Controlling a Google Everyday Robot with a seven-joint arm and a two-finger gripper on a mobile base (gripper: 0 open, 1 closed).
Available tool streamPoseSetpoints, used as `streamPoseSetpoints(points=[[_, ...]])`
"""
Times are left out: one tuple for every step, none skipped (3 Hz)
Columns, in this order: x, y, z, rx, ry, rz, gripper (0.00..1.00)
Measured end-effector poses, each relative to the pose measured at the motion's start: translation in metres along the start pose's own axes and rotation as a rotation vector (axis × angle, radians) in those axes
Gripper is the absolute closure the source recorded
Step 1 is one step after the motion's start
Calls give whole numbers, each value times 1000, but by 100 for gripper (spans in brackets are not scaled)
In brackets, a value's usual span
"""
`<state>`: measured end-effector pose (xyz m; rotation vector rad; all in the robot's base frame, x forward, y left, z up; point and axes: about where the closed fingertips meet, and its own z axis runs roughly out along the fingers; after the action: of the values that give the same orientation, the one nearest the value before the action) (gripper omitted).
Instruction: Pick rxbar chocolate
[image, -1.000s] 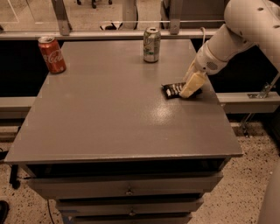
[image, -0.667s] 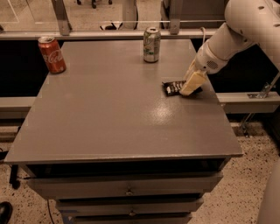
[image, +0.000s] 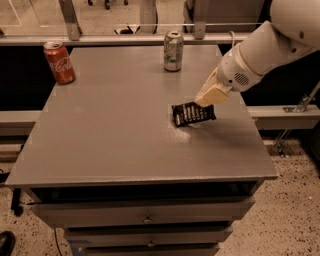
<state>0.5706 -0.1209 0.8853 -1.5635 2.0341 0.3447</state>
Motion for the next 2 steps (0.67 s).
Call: streamPoseSetpoints(points=[[-38, 39, -14, 4, -92, -1, 100], [-54, 48, -16, 33, -169, 4, 100]])
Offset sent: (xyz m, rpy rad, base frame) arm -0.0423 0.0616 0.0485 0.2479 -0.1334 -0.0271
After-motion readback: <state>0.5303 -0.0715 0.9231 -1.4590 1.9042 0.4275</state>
